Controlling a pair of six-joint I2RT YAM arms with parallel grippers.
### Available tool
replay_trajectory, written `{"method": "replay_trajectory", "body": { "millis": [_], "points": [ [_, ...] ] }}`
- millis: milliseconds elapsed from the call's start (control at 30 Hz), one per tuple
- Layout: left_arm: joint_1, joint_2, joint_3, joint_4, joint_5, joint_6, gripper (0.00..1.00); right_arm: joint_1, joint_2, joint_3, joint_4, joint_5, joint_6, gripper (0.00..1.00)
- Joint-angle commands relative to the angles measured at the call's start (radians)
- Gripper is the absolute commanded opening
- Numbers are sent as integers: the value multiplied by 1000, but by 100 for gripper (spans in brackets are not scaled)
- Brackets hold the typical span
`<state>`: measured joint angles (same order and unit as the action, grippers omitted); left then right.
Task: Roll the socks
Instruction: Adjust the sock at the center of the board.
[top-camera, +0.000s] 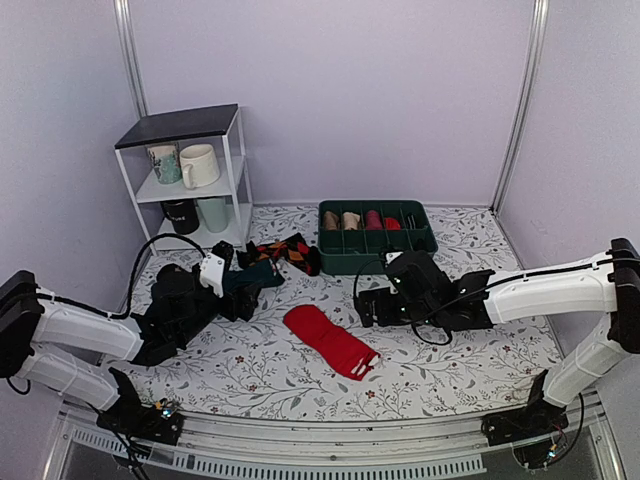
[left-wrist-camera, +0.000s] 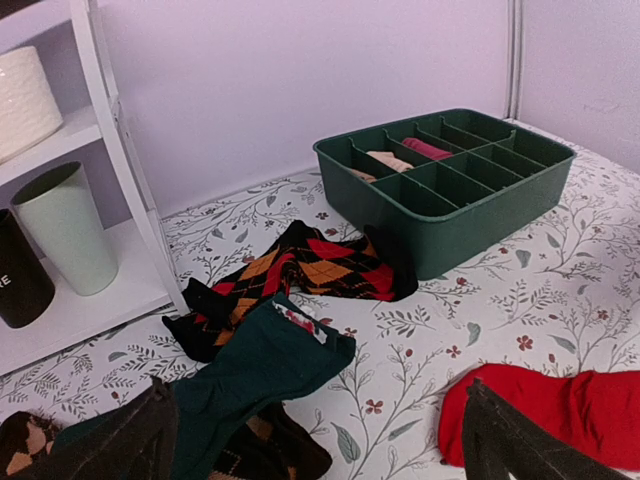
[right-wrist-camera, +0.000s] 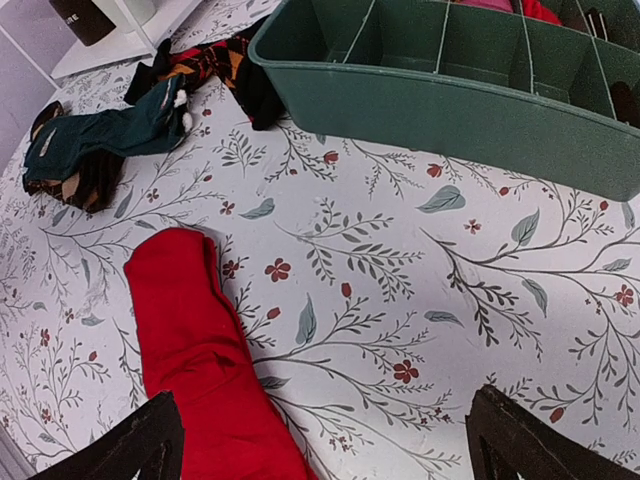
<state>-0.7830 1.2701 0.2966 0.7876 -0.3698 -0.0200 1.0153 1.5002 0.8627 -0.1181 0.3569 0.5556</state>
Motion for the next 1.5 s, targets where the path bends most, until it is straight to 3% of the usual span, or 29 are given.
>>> {"method": "replay_trajectory", "body": {
  "millis": [0, 267, 433, 600, 833, 1200, 1467],
  "points": [
    [7, 8, 14, 11, 11, -13, 99, 2, -29, -18, 35, -43, -37, 100],
    [7, -7, 15, -8, 19, -33, 100, 0, -139, -117, 118, -150, -195, 100],
    [-6, -34, 20, -74, 51, -216, 100, -13, -181, -152, 137, -205, -228, 100],
    [-188, -3, 47, -120, -135, -324, 99, -54, -183, -211, 212, -330, -230, 100],
    [-322, 131, 170, -259, -163, -556, 100, -70, -135, -259, 321, -484, -209, 100],
    [-340, 291, 246, -294, -108, -717, 100, -76, 9, -291, 454, -563, -172, 100],
    [-351, 312, 299, -525, -127, -824, 100, -105, 24, -302, 463, -562, -176, 100]
  ]
}}
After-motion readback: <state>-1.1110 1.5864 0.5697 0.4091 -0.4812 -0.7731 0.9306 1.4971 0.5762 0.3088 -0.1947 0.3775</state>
